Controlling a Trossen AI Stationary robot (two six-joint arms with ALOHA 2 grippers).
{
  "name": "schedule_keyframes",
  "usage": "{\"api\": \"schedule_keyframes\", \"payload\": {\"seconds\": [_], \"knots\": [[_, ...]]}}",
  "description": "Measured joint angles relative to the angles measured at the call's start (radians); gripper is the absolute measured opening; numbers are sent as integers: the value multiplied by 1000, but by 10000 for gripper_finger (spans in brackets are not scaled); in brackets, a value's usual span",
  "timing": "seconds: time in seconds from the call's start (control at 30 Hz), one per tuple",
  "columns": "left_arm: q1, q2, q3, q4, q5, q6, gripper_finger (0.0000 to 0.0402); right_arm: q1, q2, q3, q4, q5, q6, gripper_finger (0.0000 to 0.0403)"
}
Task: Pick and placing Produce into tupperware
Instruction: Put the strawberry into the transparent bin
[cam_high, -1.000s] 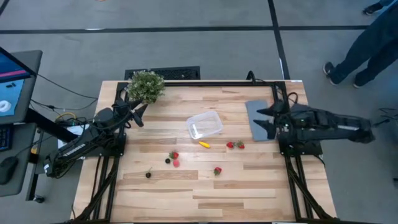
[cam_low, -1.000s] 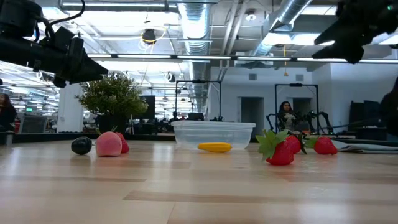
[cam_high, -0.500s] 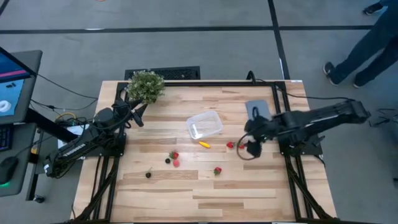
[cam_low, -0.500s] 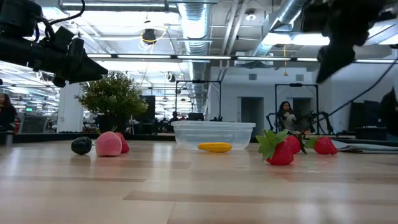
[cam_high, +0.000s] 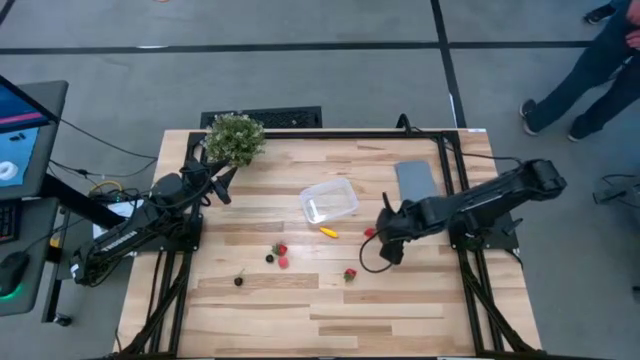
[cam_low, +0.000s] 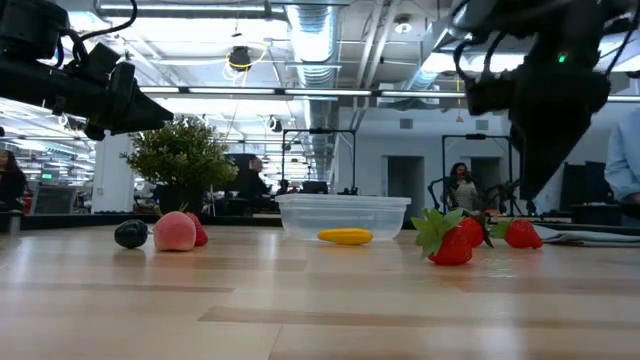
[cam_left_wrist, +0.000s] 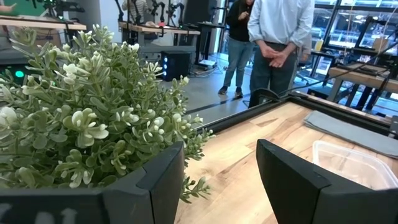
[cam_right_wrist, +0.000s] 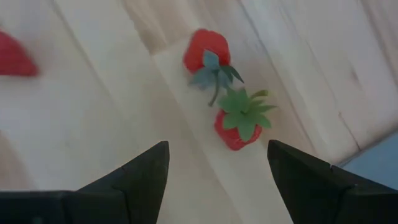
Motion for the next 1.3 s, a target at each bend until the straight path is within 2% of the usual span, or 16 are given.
{"api": "schedule_keyframes", "payload": {"seconds": [0.23,0.63,1.3], "knots": [[0,0,0,8,0,-8,192,-28,97,0,0,1,63,296],[0,0,-1,16,-34,-16,192,-66,202,4,45,16,31,296],[0,0,-1,13,-38,-17,192,-66,208,4,99,14,0,245]]}}
